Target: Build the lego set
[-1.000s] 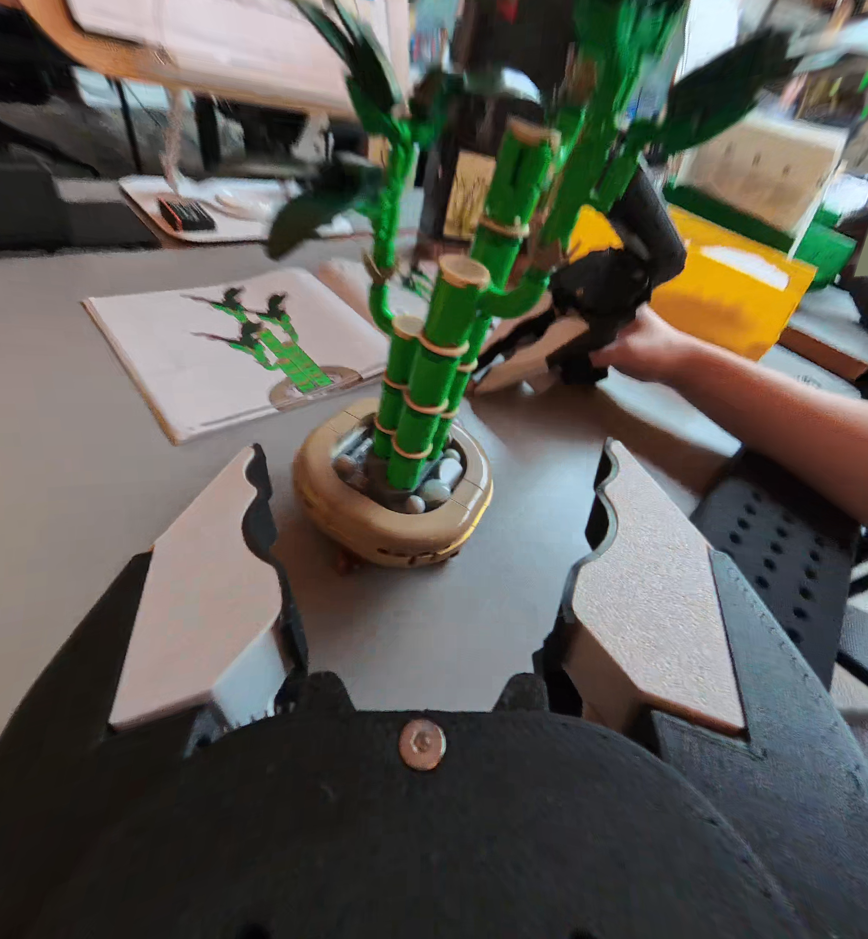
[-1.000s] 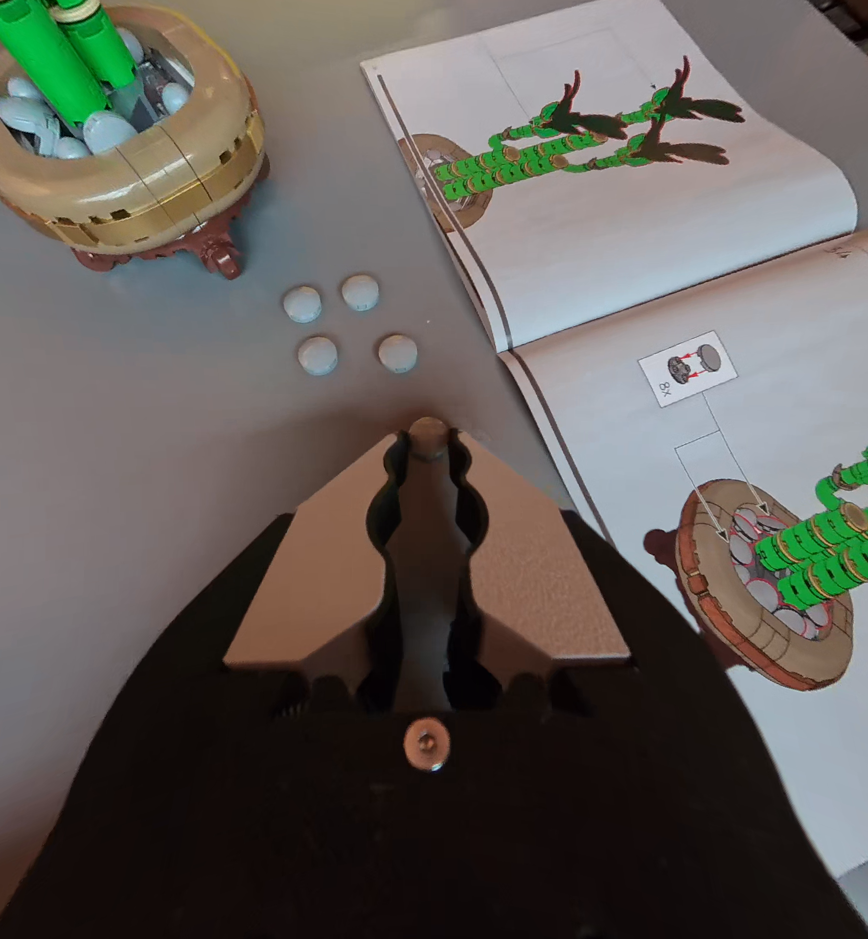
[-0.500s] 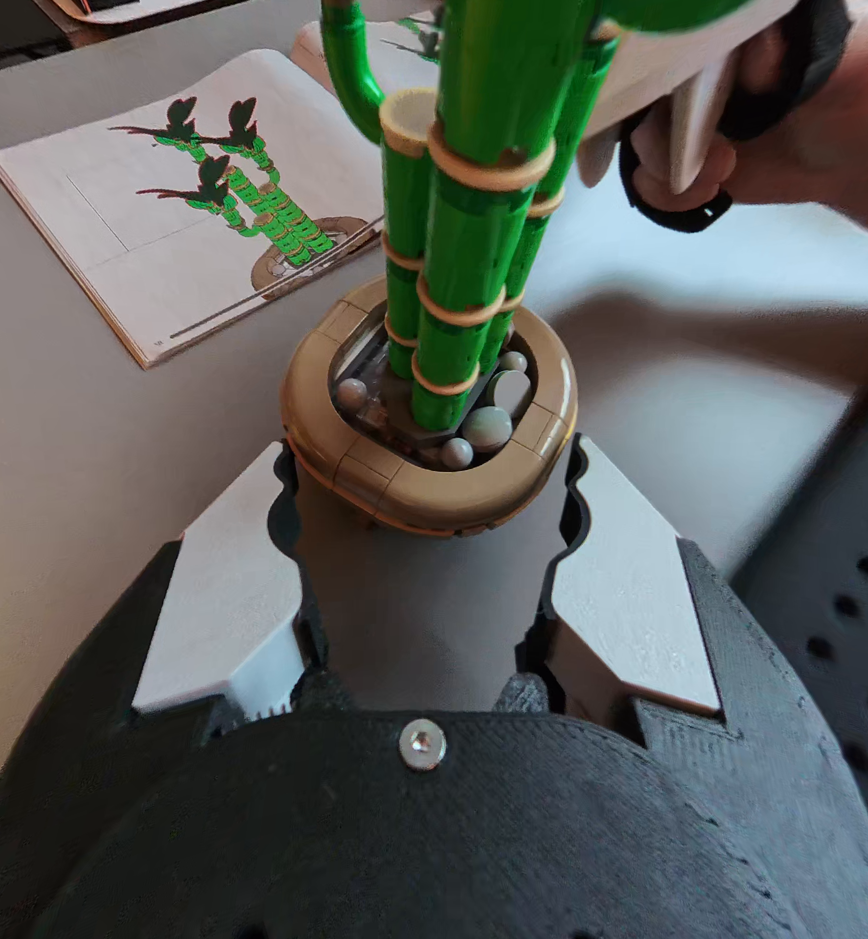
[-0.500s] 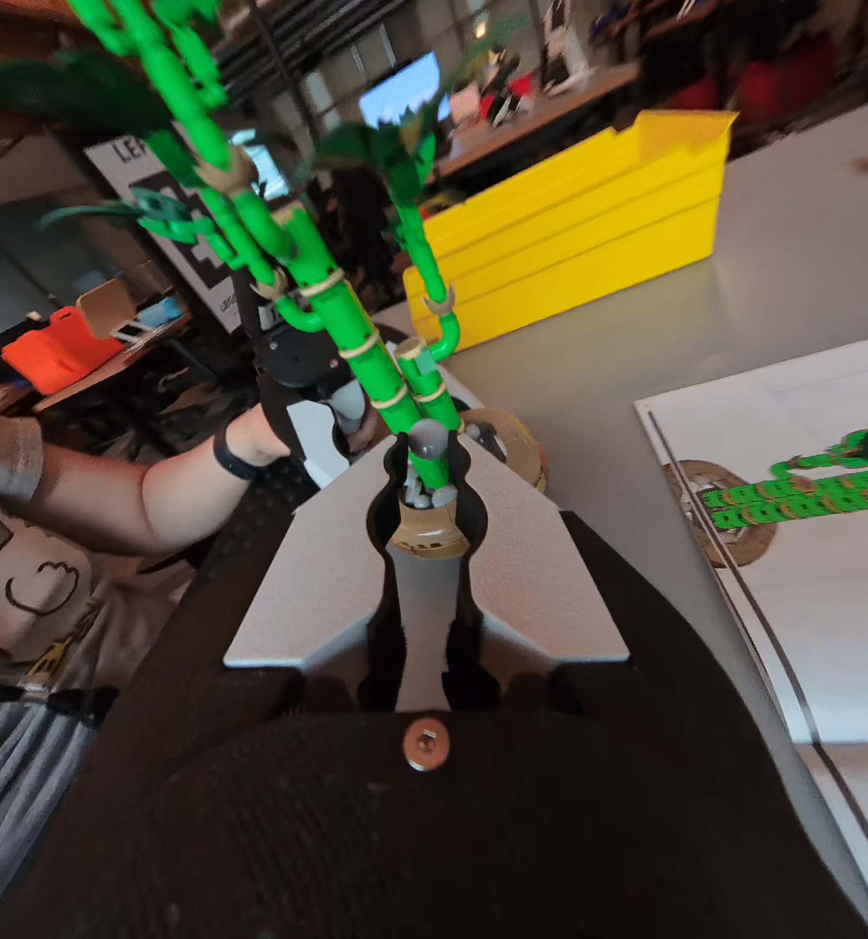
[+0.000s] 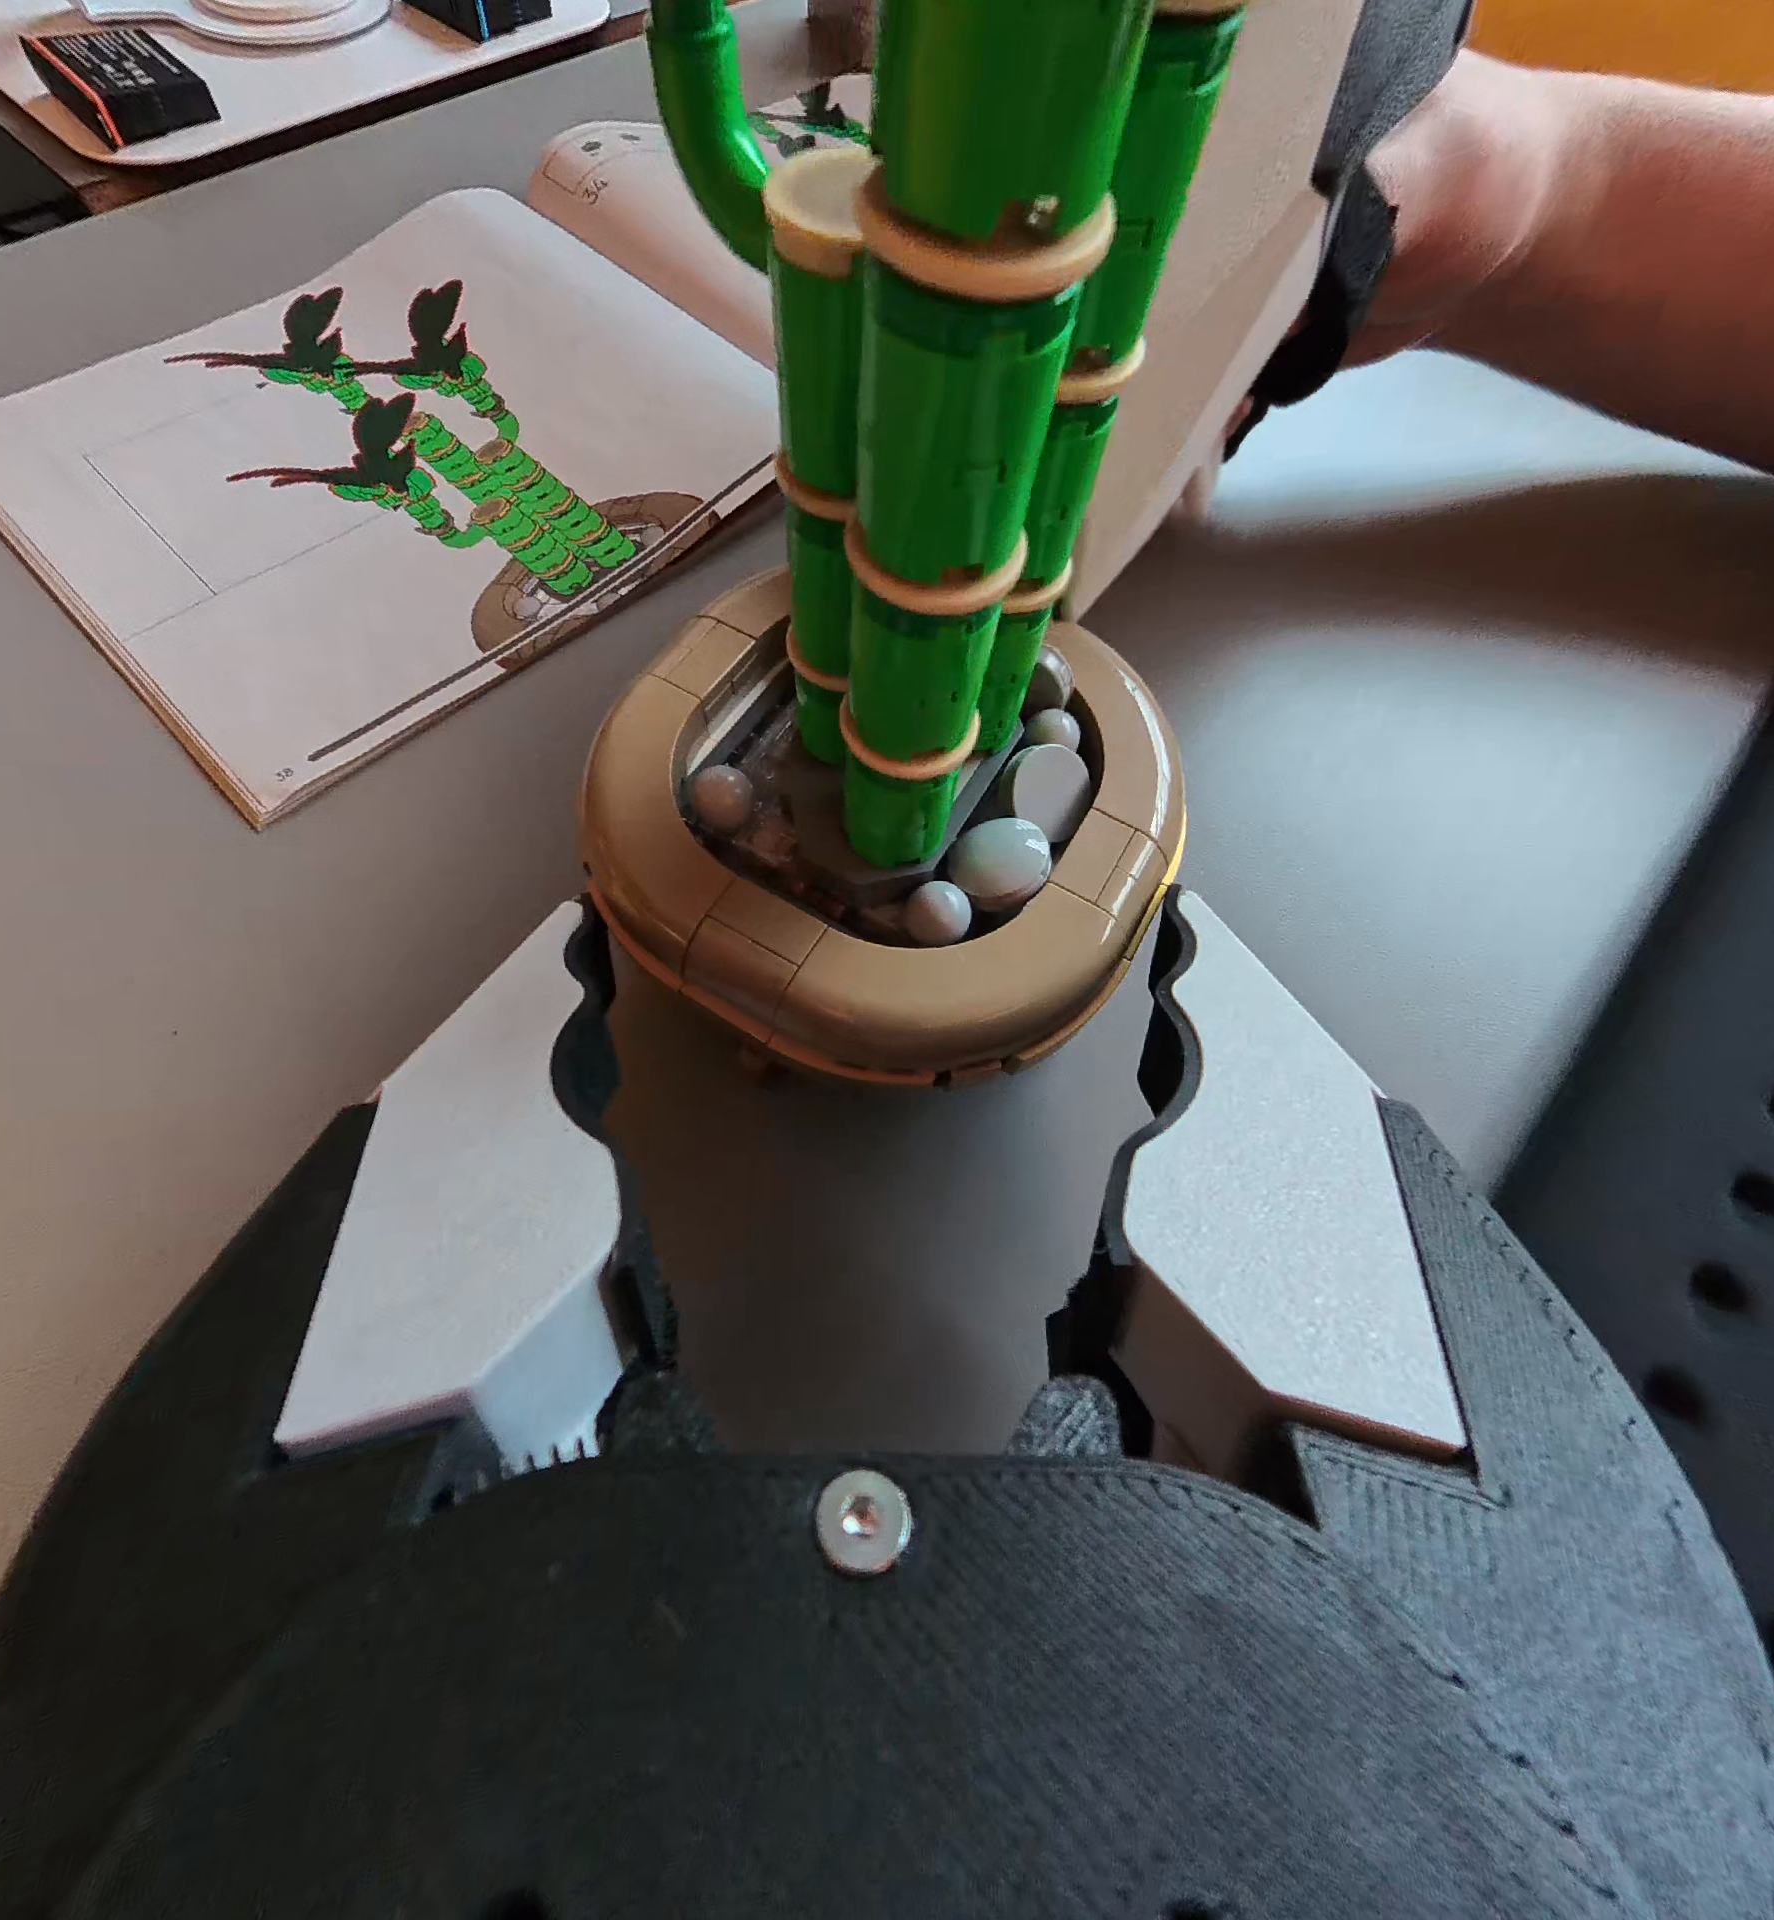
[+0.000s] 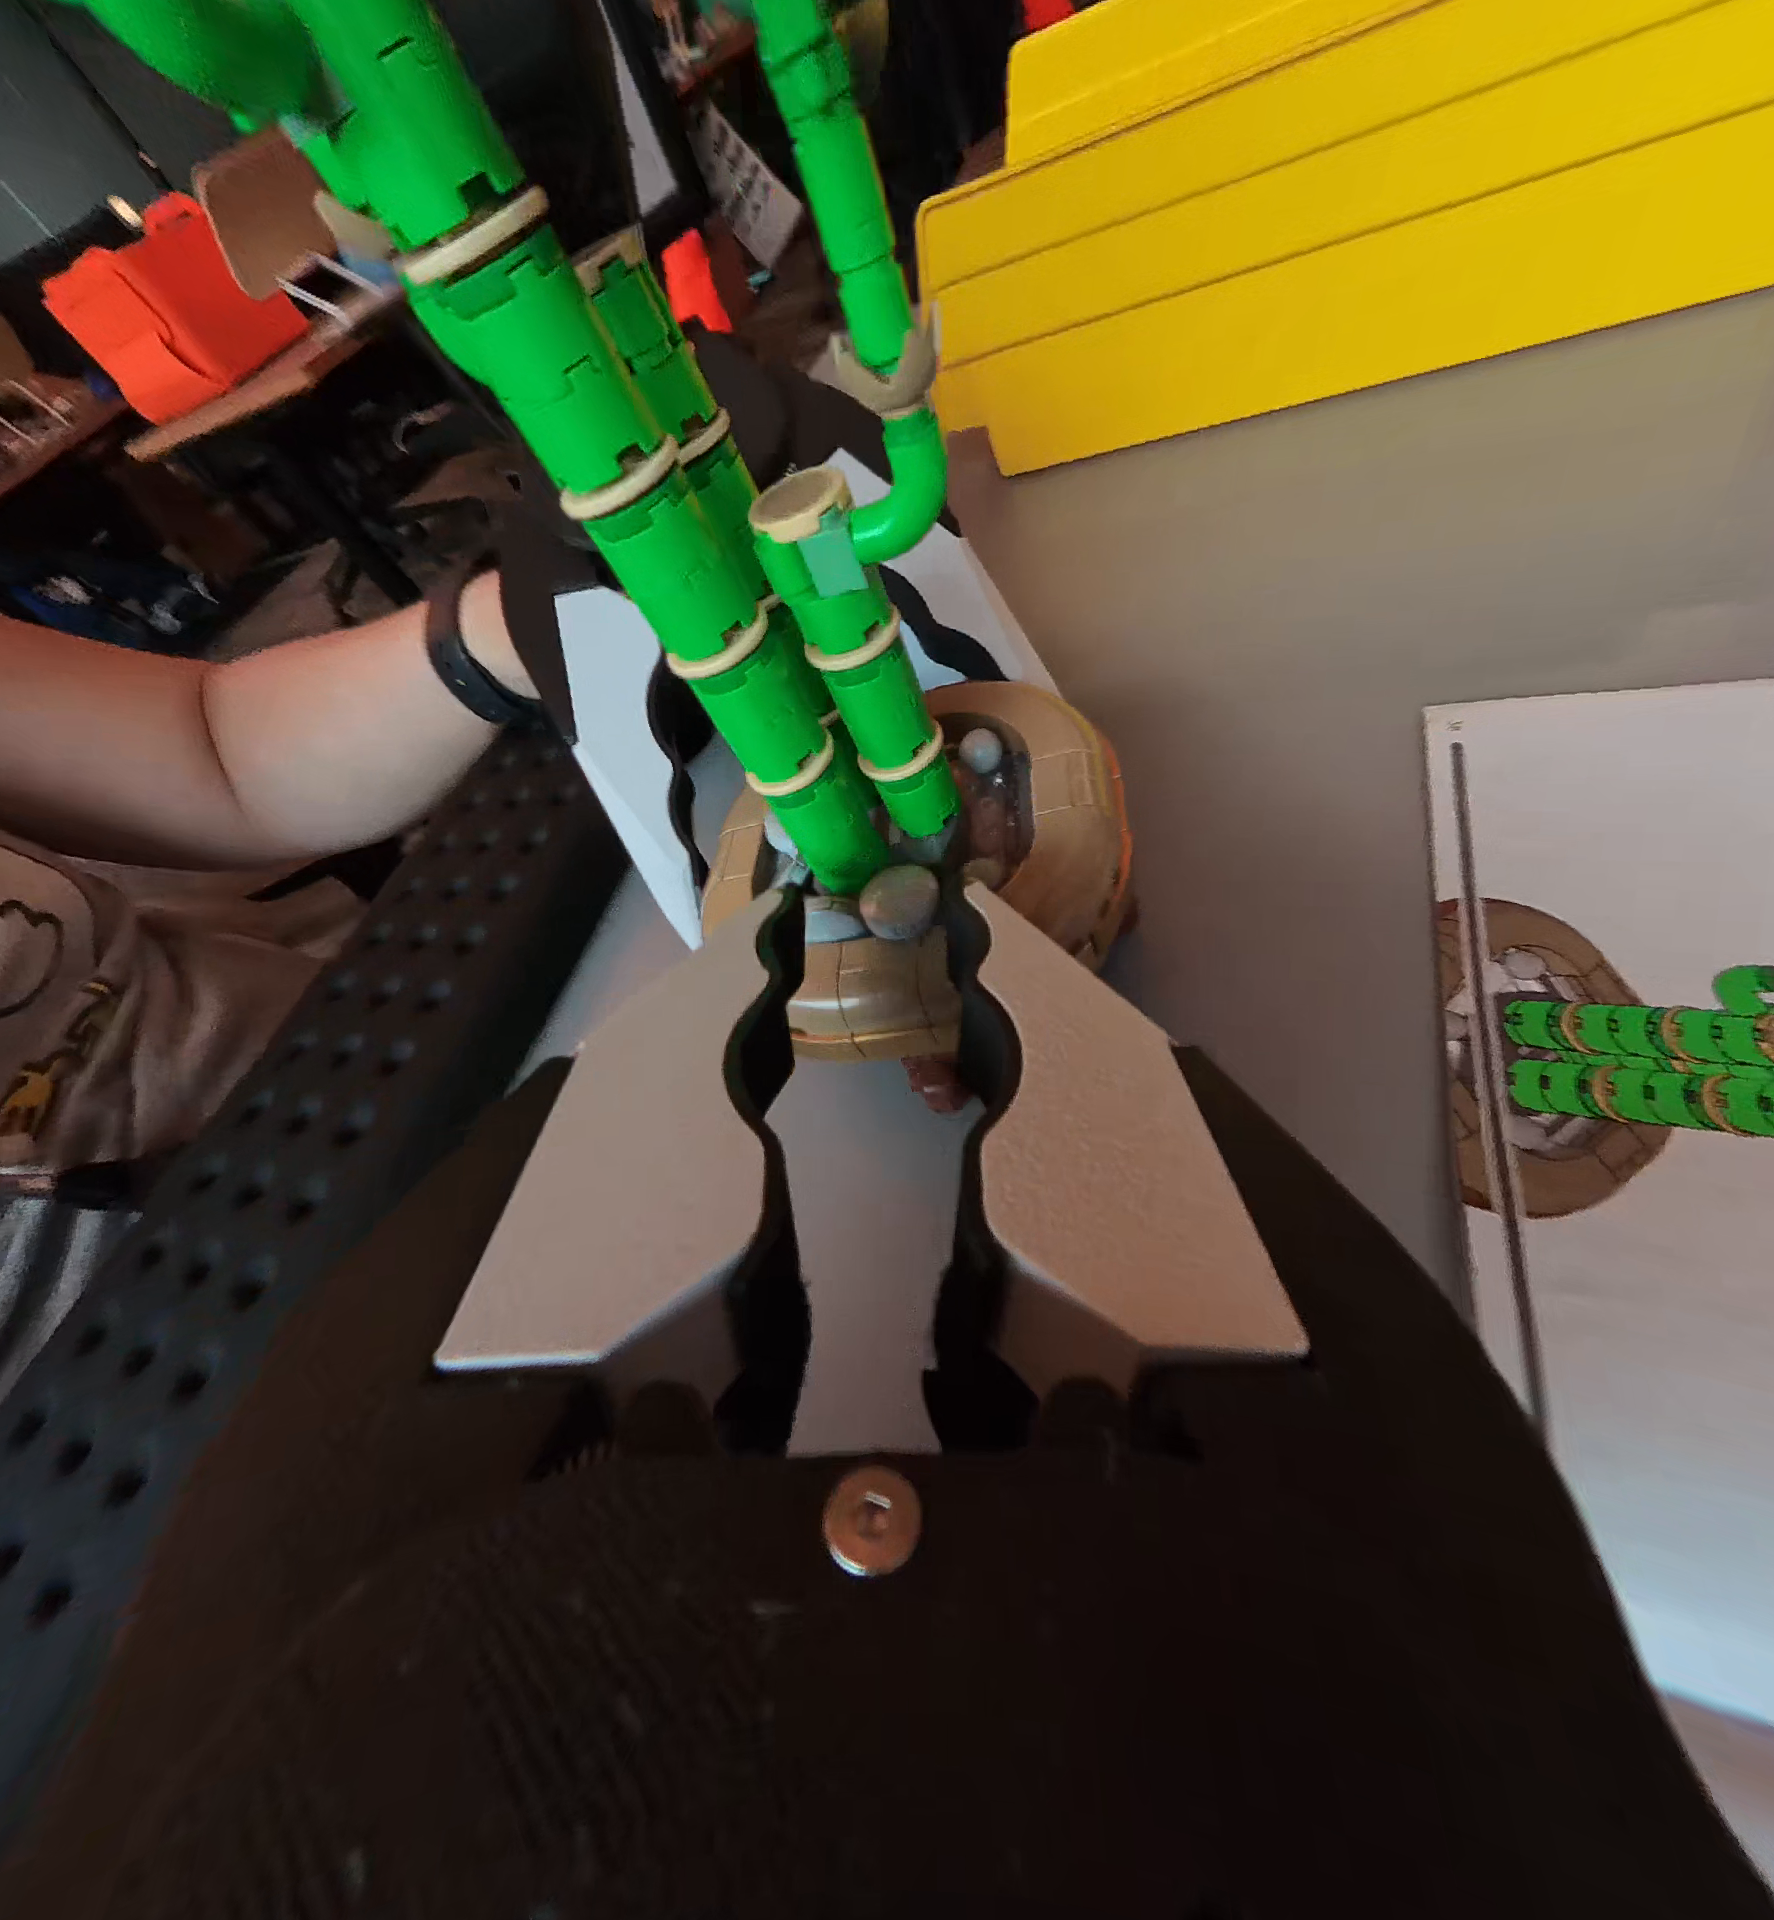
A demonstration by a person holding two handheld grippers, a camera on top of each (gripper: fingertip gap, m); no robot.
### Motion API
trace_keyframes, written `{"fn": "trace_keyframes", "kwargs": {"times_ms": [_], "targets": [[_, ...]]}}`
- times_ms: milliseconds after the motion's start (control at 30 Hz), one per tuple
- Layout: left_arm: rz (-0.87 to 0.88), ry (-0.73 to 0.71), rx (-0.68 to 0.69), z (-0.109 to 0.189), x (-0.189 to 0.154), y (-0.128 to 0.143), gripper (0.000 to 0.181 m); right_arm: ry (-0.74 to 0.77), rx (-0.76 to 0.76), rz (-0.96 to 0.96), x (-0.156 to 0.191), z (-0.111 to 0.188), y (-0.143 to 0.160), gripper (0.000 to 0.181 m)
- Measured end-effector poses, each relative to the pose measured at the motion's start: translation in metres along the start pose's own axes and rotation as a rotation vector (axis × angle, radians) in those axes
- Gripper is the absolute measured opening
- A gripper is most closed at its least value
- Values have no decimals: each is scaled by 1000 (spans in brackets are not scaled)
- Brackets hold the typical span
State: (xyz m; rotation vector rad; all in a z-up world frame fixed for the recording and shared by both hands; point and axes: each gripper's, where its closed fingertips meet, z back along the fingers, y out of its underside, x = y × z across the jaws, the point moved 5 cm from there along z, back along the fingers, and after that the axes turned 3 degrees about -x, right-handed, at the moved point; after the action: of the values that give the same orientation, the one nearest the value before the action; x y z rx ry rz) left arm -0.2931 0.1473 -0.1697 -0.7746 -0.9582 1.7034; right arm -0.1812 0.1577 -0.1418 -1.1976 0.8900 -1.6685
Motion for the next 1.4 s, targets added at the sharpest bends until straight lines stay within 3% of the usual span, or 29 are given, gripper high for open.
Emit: {"fn": "trace_keyframes", "kwargs": {"times_ms": [133,333,567,900,1100,1233,1400], "targets": [[-4,-3,2,1,-1,1,102,143,-37,128,-5,16,-4,21],[-7,-6,3,2,-1,2,101,182,-105,184,-2,22,-10,5],[-5,-5,4,2,-1,2,100,237,54,286,2,6,2,0],[-2,-2,5,2,-1,2,100,287,94,379,7,5,-2,0],[1,-2,9,3,-1,3,99,358,53,391,-4,28,-6,1],[20,6,15,5,1,5,95,315,-35,291,-10,30,-5,14],[59,-1,16,13,8,9,82,391,-37,312,-19,14,-2,21]]}}
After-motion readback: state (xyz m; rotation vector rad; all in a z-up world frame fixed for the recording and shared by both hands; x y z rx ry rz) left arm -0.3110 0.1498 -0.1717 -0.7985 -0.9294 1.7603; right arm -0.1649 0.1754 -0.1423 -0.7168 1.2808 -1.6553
